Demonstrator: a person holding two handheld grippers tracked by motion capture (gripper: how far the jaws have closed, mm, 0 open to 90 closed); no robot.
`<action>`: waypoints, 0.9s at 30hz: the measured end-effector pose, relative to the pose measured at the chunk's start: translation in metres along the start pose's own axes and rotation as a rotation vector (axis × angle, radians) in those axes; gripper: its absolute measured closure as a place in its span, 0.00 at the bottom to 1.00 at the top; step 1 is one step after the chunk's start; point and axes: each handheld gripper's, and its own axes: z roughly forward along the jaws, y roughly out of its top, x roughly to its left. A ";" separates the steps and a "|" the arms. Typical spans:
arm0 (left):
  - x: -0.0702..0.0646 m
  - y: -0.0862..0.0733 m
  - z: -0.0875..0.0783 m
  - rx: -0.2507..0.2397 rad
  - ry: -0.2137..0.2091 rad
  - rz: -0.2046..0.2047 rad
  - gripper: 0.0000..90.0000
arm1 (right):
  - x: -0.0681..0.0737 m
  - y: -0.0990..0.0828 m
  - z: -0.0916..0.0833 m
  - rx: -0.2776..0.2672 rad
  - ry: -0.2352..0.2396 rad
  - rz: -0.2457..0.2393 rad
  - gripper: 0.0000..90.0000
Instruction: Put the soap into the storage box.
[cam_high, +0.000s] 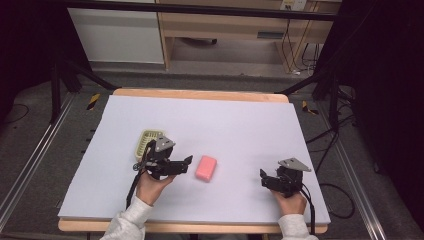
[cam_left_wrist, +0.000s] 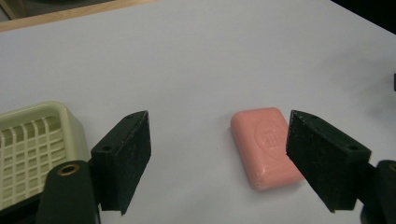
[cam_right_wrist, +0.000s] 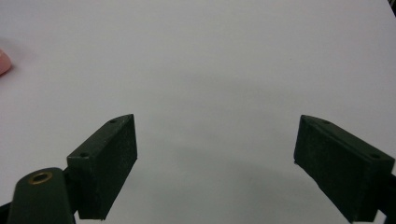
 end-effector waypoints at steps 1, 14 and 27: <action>0.000 0.000 0.000 0.000 0.000 0.000 0.24 | 0.000 0.000 0.000 0.000 0.000 0.000 0.15; -0.018 0.004 0.021 0.048 -0.016 0.037 0.24 | 0.000 0.000 0.000 -0.002 0.002 0.001 0.15; -0.027 0.005 0.037 0.079 -0.028 0.049 0.23 | -0.001 0.000 0.000 -0.004 0.002 0.002 0.15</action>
